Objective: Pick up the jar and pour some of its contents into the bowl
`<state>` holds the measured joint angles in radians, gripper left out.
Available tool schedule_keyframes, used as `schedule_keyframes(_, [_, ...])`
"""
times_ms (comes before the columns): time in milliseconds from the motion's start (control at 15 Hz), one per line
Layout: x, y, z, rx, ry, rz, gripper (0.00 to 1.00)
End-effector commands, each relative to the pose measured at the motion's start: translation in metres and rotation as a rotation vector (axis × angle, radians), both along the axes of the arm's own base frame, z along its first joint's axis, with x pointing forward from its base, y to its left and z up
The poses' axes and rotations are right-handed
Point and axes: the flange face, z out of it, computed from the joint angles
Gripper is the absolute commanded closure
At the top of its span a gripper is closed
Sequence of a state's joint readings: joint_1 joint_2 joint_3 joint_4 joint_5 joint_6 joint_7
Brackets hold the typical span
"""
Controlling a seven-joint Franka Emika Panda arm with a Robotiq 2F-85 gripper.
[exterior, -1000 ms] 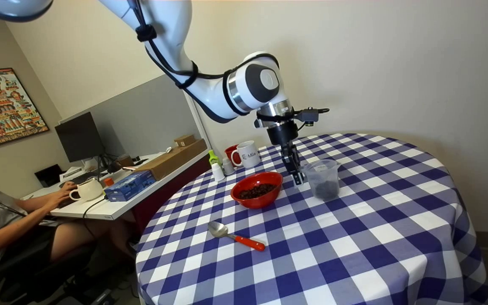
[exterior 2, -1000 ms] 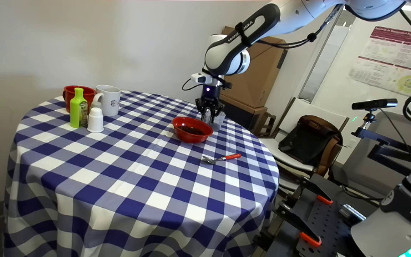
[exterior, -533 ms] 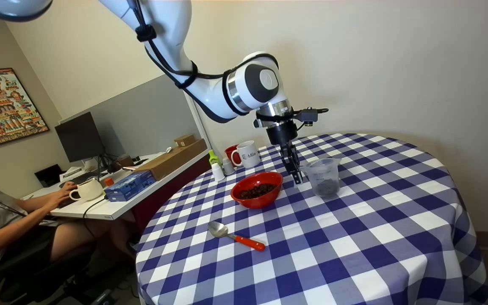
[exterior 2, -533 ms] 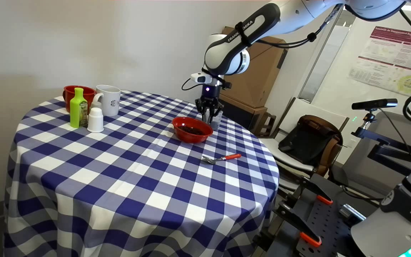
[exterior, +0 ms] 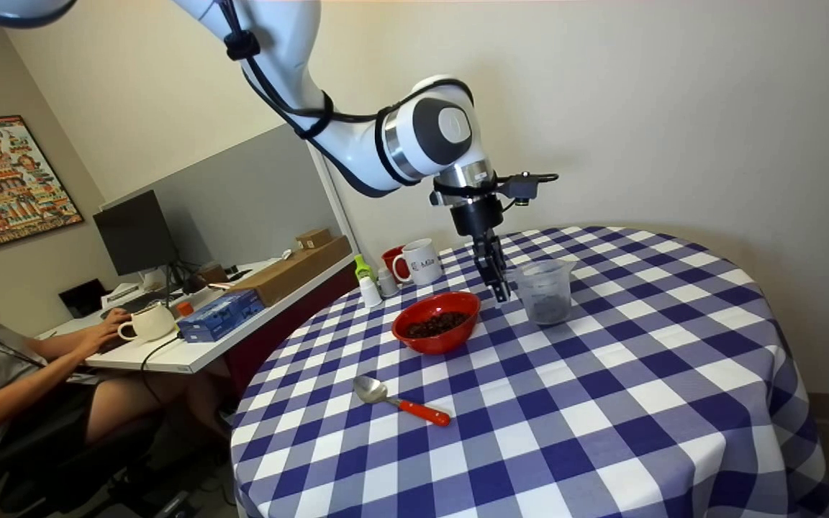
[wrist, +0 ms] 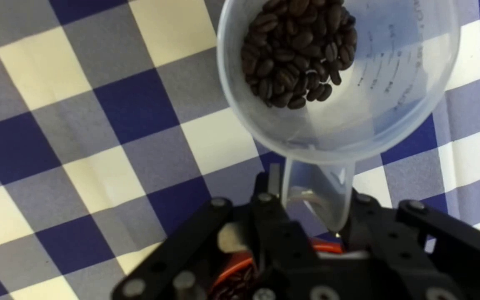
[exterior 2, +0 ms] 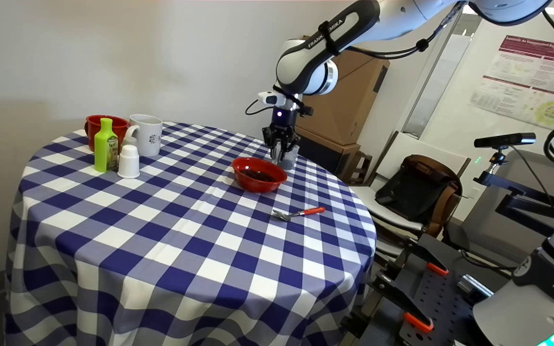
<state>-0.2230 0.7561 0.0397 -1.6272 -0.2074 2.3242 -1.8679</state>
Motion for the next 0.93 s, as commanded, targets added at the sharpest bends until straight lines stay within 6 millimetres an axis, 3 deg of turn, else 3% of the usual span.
schedule_keyframes(0, [0.010,0.002,0.026,0.037,-0.057,-0.013,0.94])
schedule_keyframes(533, [0.033,0.036,0.058,0.133,-0.091,-0.079,0.94])
schedule_keyframes(867, [0.041,0.053,0.071,0.144,-0.118,-0.015,0.94])
